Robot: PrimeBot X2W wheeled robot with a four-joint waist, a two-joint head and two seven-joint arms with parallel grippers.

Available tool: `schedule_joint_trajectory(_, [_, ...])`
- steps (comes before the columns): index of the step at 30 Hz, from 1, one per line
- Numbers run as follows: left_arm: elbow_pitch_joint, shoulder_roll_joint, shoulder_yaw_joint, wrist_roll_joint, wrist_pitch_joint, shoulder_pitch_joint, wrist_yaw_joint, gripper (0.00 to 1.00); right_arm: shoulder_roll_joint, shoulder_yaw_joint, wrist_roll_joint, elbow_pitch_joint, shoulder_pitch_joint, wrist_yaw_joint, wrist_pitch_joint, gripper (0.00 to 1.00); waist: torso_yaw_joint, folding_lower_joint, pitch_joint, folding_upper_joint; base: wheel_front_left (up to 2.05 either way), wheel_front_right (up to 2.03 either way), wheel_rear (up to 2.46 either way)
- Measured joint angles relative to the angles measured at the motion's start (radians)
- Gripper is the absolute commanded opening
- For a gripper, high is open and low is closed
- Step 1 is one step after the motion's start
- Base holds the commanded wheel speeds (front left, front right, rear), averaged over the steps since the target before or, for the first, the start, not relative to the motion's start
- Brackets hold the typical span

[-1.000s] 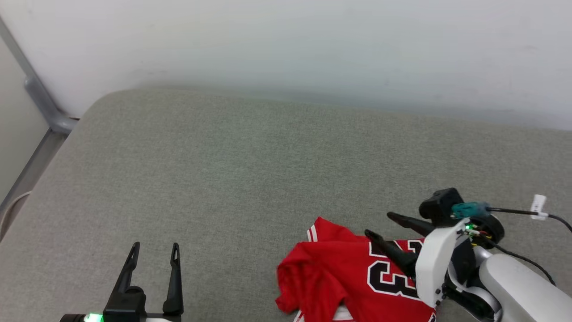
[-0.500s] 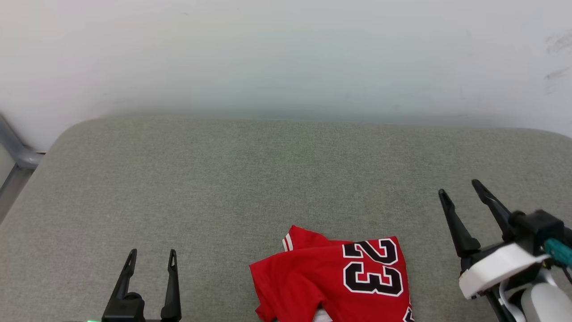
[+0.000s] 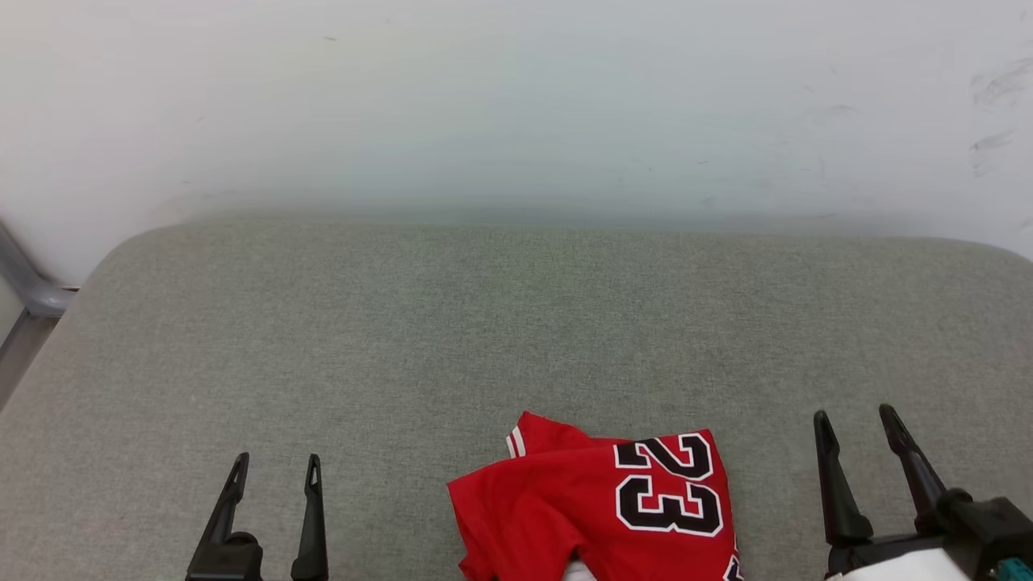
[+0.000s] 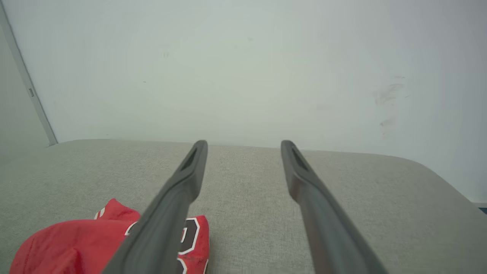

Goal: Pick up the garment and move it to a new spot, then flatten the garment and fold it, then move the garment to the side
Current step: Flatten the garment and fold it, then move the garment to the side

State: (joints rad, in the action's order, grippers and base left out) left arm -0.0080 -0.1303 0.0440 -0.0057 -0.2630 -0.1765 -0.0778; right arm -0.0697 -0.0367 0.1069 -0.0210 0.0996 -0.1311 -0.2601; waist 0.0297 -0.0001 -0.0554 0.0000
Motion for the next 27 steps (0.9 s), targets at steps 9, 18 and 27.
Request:
schedule_joint_trajectory(9, [-0.001,-0.005,0.009,-0.003,0.0,-0.012,0.003,1.0,0.016,-0.032,0.02,0.035,0.073,0.0,-0.003,1.0,0.0,0.0,-0.005,0.0,0.0,0.0,0.0])
schedule_joint_trajectory(18, [0.006,-0.006,0.014,-0.002,0.0,-0.016,-0.001,1.0,0.017,-0.029,0.033,0.033,0.096,0.0,-0.003,1.0,0.004,0.0,-0.005,0.0,0.0,0.0,0.0])
schedule_joint_trajectory(27, [0.011,-0.005,0.019,-0.002,0.0,-0.015,-0.002,1.0,0.017,-0.033,0.006,0.03,0.076,0.0,-0.003,1.0,0.013,0.0,-0.004,0.0,0.0,0.0,0.0])
